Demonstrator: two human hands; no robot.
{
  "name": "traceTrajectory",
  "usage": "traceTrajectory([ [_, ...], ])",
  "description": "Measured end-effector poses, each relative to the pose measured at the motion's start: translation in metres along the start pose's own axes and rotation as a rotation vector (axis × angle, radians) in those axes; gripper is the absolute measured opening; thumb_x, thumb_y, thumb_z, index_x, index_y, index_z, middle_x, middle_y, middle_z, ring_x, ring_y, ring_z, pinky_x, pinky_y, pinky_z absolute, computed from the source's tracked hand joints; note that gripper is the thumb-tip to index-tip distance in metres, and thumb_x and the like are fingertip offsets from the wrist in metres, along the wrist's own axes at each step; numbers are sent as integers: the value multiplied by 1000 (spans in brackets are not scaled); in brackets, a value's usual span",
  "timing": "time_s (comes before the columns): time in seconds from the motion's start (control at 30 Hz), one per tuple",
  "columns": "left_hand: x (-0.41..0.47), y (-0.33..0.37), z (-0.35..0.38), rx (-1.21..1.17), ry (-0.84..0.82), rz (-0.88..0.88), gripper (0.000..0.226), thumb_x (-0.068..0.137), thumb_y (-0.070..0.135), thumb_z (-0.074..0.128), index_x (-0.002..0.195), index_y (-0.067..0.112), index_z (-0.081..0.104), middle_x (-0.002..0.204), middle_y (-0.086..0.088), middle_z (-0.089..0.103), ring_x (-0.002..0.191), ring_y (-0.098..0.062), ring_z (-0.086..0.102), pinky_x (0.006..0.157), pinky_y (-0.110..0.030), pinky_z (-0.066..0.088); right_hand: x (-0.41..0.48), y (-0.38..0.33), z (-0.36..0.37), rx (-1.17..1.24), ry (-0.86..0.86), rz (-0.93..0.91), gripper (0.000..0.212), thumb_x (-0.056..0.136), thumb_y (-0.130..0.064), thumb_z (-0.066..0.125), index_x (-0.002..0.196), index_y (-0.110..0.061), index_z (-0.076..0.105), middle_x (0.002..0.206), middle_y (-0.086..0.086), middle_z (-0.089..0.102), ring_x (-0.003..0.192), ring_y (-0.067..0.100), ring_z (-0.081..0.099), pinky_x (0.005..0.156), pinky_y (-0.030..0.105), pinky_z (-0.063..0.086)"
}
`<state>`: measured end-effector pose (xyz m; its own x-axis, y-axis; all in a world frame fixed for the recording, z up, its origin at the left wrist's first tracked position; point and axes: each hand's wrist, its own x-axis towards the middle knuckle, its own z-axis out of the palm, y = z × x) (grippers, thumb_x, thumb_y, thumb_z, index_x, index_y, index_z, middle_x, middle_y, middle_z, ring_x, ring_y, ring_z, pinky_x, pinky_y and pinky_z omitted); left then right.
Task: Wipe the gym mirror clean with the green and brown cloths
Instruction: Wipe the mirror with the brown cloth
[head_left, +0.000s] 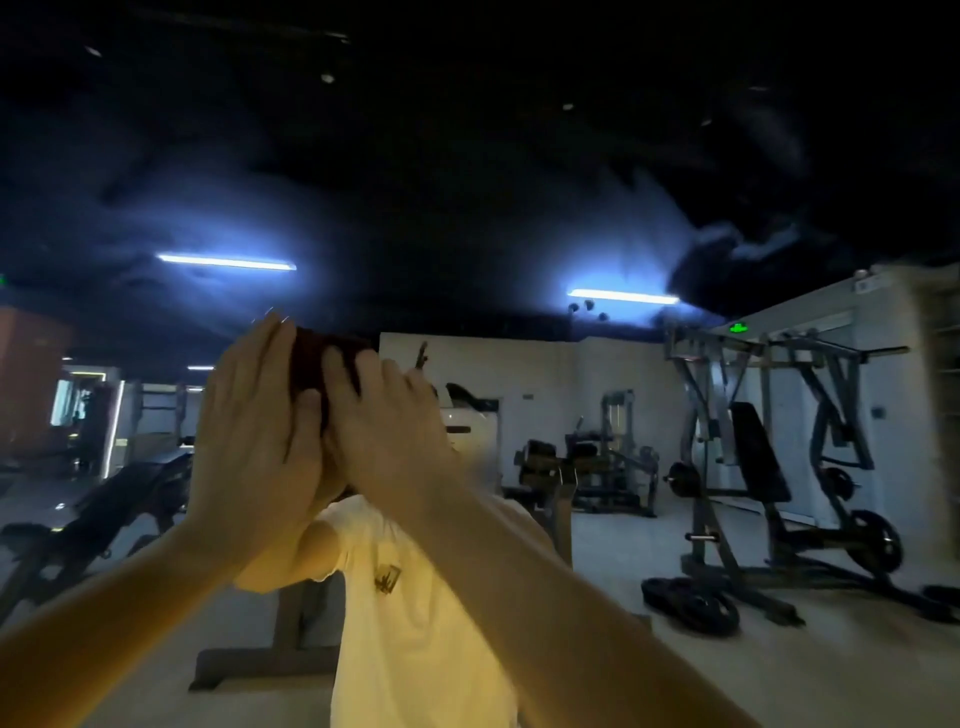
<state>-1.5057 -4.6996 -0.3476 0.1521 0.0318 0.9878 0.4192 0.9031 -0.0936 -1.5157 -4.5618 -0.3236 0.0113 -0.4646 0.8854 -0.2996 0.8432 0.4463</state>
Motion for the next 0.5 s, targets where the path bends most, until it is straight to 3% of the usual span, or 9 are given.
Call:
traceTrajectory([
  [0.1,26,15,11,49,-84,12,63,106,34,30,154,-8,33,163,-28,30,153,-40,26,125,-54,21,-15,83,-23,-51,26,168,60,91,-35,68,142,-16,43,117,9,56,94,20,61,82,36,57],
  [0.23,48,30,43,168,-232,-22,83,103,57,19,163,0,11,171,-21,8,160,-32,5,129,-48,5,-51,212,-65,-186,44,489,49,98,-34,44,142,-15,42,115,13,56,87,23,60,78,41,57],
  [0.3,51,29,53,237,-249,-11,90,101,66,13,164,2,3,172,-18,0,160,-29,-2,129,-44,0,-67,250,-80,-239,109,634,47,102,-30,43,144,-8,46,112,19,56,85,30,60,76,43,54],
  [0.4,50,21,50,273,-277,33,94,99,70,12,164,2,3,172,-18,0,160,-30,-2,129,-45,2,-62,250,-79,-208,197,896,49,104,-22,47,148,-1,43,121,26,54,96,39,59,82,48,51],
  [0.5,50,19,43,252,-316,64,90,99,65,12,164,2,5,172,-17,0,160,-30,-1,129,-47,5,-17,198,-55,-136,261,945,49,99,-25,56,144,-9,45,126,18,54,101,29,62,86,40,57],
])
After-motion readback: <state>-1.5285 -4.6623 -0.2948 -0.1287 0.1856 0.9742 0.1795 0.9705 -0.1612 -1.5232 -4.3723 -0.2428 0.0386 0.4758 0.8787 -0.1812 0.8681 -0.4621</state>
